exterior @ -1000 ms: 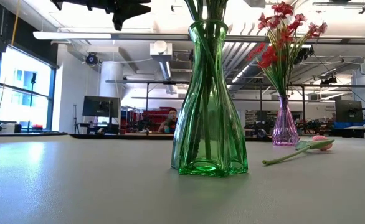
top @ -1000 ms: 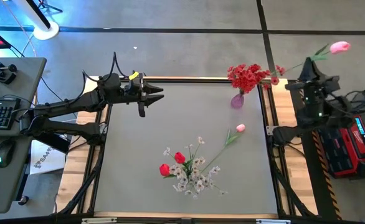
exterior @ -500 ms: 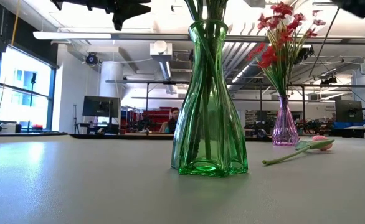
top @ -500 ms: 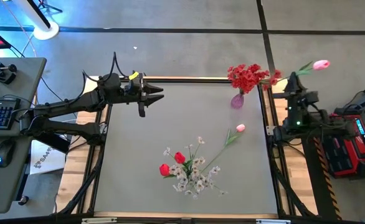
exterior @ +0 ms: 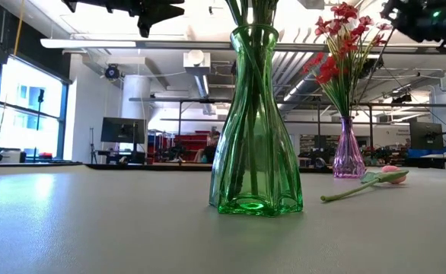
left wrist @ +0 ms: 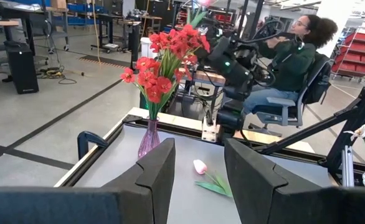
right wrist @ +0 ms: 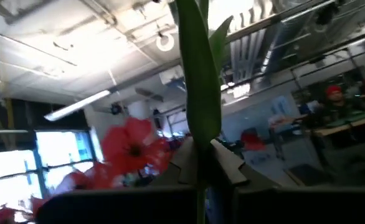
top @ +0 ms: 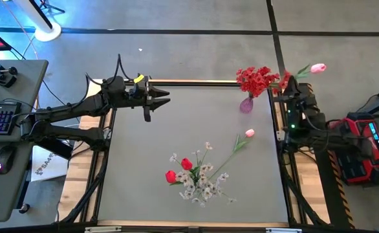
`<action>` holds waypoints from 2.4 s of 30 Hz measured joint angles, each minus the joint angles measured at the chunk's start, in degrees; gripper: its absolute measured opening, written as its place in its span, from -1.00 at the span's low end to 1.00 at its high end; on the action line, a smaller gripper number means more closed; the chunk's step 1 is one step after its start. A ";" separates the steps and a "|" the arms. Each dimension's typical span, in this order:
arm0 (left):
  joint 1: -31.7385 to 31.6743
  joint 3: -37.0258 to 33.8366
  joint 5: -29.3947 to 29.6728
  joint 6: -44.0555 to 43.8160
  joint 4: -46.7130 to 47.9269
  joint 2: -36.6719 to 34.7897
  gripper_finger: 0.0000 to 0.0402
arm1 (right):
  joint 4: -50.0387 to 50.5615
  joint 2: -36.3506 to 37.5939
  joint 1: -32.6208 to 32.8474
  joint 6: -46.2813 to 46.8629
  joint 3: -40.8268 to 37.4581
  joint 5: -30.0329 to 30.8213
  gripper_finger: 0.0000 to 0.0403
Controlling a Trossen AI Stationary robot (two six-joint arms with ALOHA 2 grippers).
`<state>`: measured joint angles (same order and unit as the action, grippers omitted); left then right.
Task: Sort flowers into vase by color
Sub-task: Put the top pink flower into the violet vase
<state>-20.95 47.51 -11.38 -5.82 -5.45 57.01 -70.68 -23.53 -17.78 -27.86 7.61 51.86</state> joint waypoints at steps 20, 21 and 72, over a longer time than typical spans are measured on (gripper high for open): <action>0.00 0.00 0.00 0.00 0.00 0.00 -0.36 | 9.76 -5.31 -4.46 10.99 2.29 -1.77 -1.00; 0.00 0.00 0.00 0.00 0.00 0.00 -0.36 | 11.47 -5.31 -4.13 10.27 3.15 -1.74 -1.00; 0.00 0.00 0.00 0.00 0.02 0.00 -0.36 | 56.43 -9.79 -6.61 27.29 10.25 -6.73 -0.77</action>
<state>-20.95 47.51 -11.38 -5.82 -5.43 57.01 -14.25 -33.32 -24.38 -0.57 17.86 45.13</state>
